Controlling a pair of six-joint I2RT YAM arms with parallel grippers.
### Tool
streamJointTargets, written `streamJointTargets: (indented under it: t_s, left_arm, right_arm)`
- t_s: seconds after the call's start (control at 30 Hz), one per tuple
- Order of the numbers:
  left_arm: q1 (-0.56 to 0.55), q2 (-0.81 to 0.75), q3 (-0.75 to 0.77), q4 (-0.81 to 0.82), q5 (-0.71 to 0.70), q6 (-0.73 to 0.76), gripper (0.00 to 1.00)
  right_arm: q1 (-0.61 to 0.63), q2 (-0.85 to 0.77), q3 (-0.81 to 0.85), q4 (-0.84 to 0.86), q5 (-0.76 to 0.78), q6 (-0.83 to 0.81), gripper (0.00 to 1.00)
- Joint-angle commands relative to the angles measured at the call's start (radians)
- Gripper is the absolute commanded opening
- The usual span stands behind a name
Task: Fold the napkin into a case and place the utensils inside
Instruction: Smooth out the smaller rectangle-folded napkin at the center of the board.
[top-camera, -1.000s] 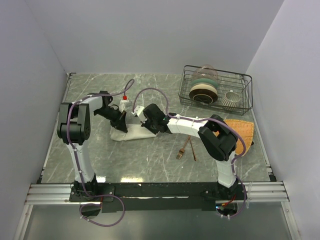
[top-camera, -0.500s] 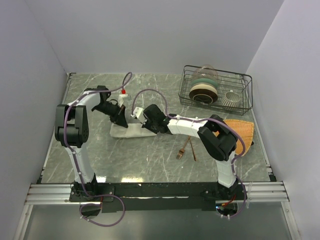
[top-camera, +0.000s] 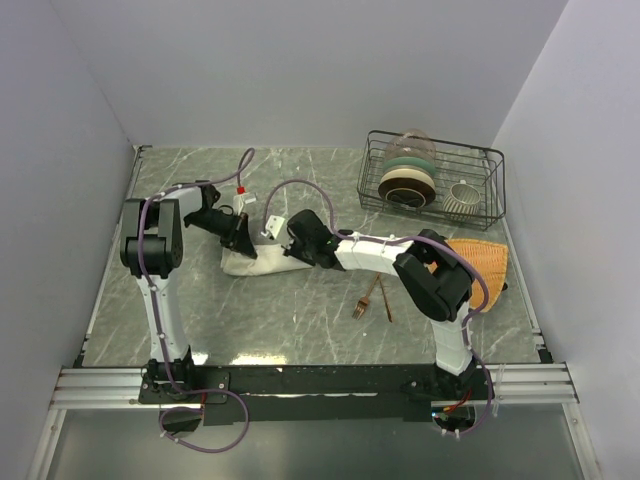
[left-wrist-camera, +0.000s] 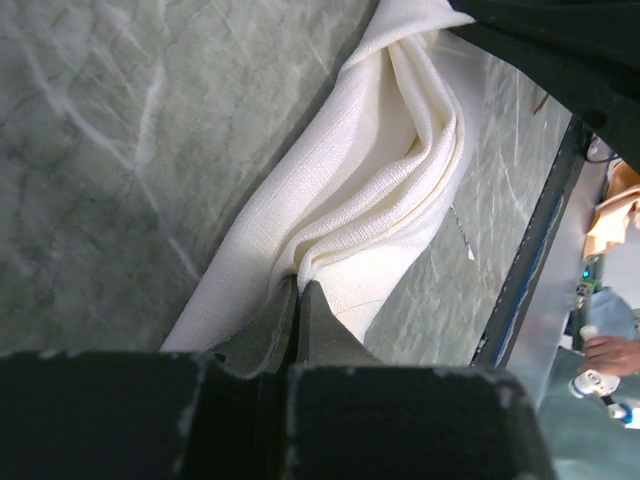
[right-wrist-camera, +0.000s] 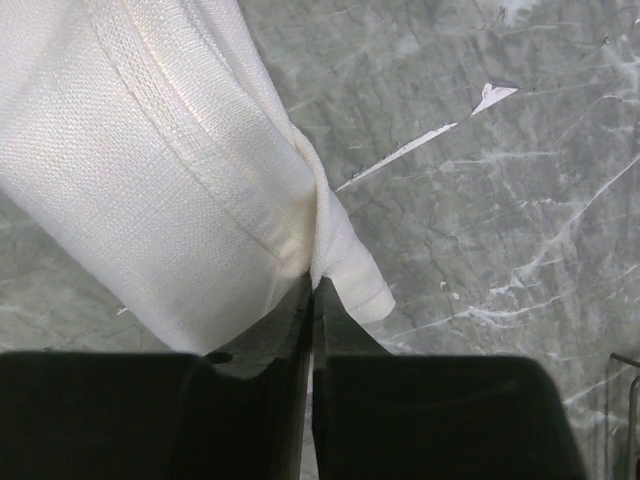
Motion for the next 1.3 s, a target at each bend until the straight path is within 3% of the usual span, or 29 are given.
streamJointTargets:
  t_s: [0.0, 0.17, 0.2, 0.37, 0.5, 0.8, 1.13, 1.27]
  left_arm:
    - [0.013, 0.035, -0.016, 0.058, -0.046, -0.041, 0.01]
    - [0.014, 0.010, -0.072, 0.081, -0.047, -0.049, 0.01]
    - [0.014, 0.007, -0.079, 0.085, -0.047, -0.049, 0.01]
    - [0.014, -0.004, -0.108, 0.095, -0.047, -0.043, 0.01]
    - [0.014, -0.005, -0.112, 0.098, -0.049, -0.043, 0.01]
    - [0.014, -0.002, -0.107, 0.086, -0.053, -0.034, 0.01]
    - [0.020, -0.013, -0.127, 0.092, -0.066, -0.029, 0.01]
    - [0.046, -0.020, -0.136, 0.101, -0.070, -0.032, 0.01]
  right_arm:
    - [0.004, -0.028, 0.061, -0.019, 0.015, 0.037, 0.15]
    - [-0.011, -0.022, 0.159, -0.119, 0.029, 0.125, 0.25]
    - [-0.017, -0.022, 0.170, -0.131, 0.026, 0.160, 0.31]
    - [-0.052, -0.028, 0.220, -0.206, -0.009, 0.225, 0.37]
    - [-0.059, -0.037, 0.205, -0.214, -0.054, 0.223, 0.56]
    - [-0.014, 0.002, 0.171, -0.169, -0.031, 0.182, 0.59]
    - [0.021, 0.067, 0.090, -0.013, 0.197, 0.111, 0.43]
    - [0.035, 0.058, 0.001, 0.071, 0.302, 0.044, 0.11]
